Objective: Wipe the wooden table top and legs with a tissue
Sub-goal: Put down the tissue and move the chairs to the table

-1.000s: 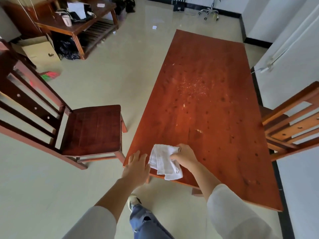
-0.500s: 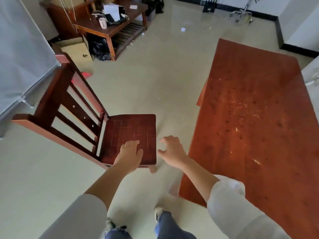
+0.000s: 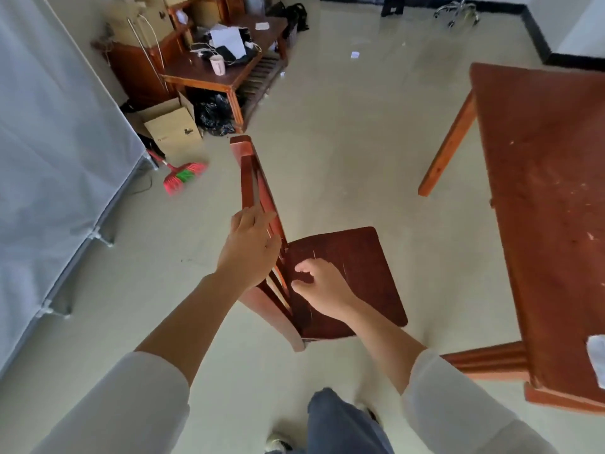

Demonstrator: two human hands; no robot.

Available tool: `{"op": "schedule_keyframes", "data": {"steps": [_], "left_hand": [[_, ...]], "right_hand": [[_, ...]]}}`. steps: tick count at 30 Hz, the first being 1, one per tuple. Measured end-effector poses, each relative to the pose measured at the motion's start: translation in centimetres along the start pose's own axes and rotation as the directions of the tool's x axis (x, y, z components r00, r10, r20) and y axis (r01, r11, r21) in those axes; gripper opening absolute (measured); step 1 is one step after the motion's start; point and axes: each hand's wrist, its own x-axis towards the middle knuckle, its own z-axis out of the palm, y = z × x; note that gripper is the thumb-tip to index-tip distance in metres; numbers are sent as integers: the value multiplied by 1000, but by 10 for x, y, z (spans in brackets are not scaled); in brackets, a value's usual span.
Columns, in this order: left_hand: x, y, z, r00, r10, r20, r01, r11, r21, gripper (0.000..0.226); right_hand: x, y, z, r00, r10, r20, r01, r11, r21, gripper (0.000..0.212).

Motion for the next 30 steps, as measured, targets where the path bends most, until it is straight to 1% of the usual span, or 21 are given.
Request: {"op": "schedule_keyframes", "data": {"steps": [4, 7, 11, 13, 15, 17, 19, 21, 24, 27, 29, 30], "left_hand": [[44, -51, -16, 996, 67, 61, -70, 997, 43, 44], [85, -79, -10, 988, 121, 95, -129, 988, 87, 53], [116, -110, 3, 955, 274, 114, -287, 950, 125, 62], [124, -124, 7, 910, 386, 153, -404, 907, 118, 68], [133, -138, 5, 837, 501, 219, -530, 841, 104, 69], [149, -149, 1, 758, 591, 277, -631, 771, 81, 69], [167, -154, -4, 645, 689, 331, -743, 666, 62, 70], [188, -155, -5, 519, 765, 382, -839, 541, 58, 71], [219, -152, -1, 364, 820, 441, -916, 401, 11, 77], [236, -151, 2, 230, 866, 445, -954, 290, -72, 73], [244, -153, 4, 168, 883, 438, -961, 246, -128, 68], [247, -153, 5, 151, 890, 430, -960, 235, -150, 67]], "right_hand": [[26, -42, 14, 999, 47, -13, -45, 994, 104, 40], [50, -58, 15, 998, 68, 13, -69, 986, 152, 52], [77, -72, 16, 994, 102, 50, -108, 984, 145, 68], [88, -78, 16, 992, 124, 35, -128, 985, 113, 63], [92, -86, 16, 990, 140, 16, -141, 984, 112, 54], [92, -96, 12, 991, 133, -9, -131, 986, 108, 50], [89, -103, 9, 989, 151, -6, -150, 986, 72, 53], [87, -105, 10, 978, 207, -1, -207, 976, 60, 53], [84, -106, 17, 956, 292, -31, -288, 952, 105, 50], [82, -112, 20, 914, 392, -103, -389, 920, 55, 55], [81, -119, 26, 876, 455, -161, -460, 888, 6, 50], [81, -125, 31, 855, 483, -187, -490, 872, 11, 44]]}}
